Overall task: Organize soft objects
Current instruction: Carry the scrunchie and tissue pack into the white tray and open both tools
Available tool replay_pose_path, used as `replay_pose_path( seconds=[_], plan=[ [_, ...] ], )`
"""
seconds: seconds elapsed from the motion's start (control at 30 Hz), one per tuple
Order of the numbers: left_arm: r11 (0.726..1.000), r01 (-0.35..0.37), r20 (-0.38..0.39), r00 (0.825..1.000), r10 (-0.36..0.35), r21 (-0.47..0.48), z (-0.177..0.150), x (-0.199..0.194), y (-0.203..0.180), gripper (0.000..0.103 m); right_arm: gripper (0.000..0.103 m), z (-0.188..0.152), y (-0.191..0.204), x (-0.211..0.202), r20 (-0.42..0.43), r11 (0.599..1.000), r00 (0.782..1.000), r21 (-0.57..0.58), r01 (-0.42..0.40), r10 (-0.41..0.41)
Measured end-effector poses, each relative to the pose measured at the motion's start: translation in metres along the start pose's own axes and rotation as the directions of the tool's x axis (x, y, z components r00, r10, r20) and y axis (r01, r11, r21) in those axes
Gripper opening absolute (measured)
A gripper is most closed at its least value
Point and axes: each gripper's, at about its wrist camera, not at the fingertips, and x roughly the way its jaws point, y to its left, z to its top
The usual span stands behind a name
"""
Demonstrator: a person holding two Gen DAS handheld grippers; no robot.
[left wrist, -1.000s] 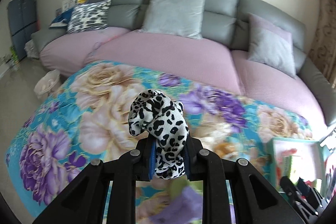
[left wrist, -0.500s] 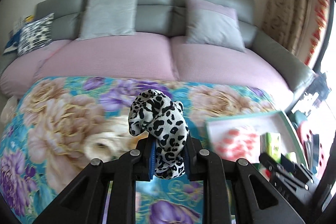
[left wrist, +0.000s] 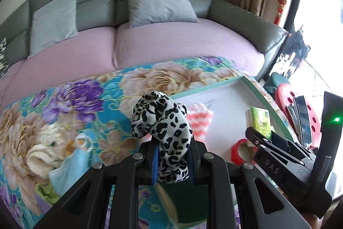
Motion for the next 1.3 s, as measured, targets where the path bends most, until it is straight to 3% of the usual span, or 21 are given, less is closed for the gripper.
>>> replay_pose_path(
  seconds=[0.3,0.47,0.53,0.6,0.8,1.0,1.3],
  plan=[
    [0.998,0.061,-0.063,0.996,-0.059,0.030,0.010,0.046,-0.034,0.022,0.051,0.003,-0.018,0.000,0.017,0.999,1.000,0.053,0.004,-0.005],
    [0.997,0.069,-0.060,0.996,-0.067,0.027,0.014,0.050,-0.041,0.024,0.051,0.004,-0.020,0.000,0.019,0.998,1.000,0.062,0.000,-0.002],
    [0.998,0.067,-0.063,0.996,-0.066,0.017,0.014,0.050,-0.039,0.030,0.051,0.003,-0.020,0.000,0.017,0.998,1.000,0.059,0.000,-0.001],
    [0.998,0.068,-0.065,0.996,-0.068,0.003,0.013,0.049,-0.036,0.045,0.052,0.003,-0.018,0.000,0.013,0.999,1.000,0.050,0.003,-0.004],
    [0.999,0.041,-0.051,0.998,-0.042,-0.021,0.014,0.045,-0.026,0.064,0.068,0.003,-0.016,0.003,-0.003,0.999,1.000,0.037,0.020,-0.020],
    [0.998,0.011,-0.035,0.999,-0.013,-0.054,0.014,0.043,-0.013,0.081,0.082,0.002,-0.013,0.006,-0.019,0.999,0.999,0.009,0.043,-0.043],
    [0.994,-0.050,-0.021,0.999,0.049,-0.092,0.010,0.039,0.008,0.093,0.097,0.000,-0.010,0.008,-0.041,0.999,0.998,-0.009,0.051,-0.052]
  ],
)
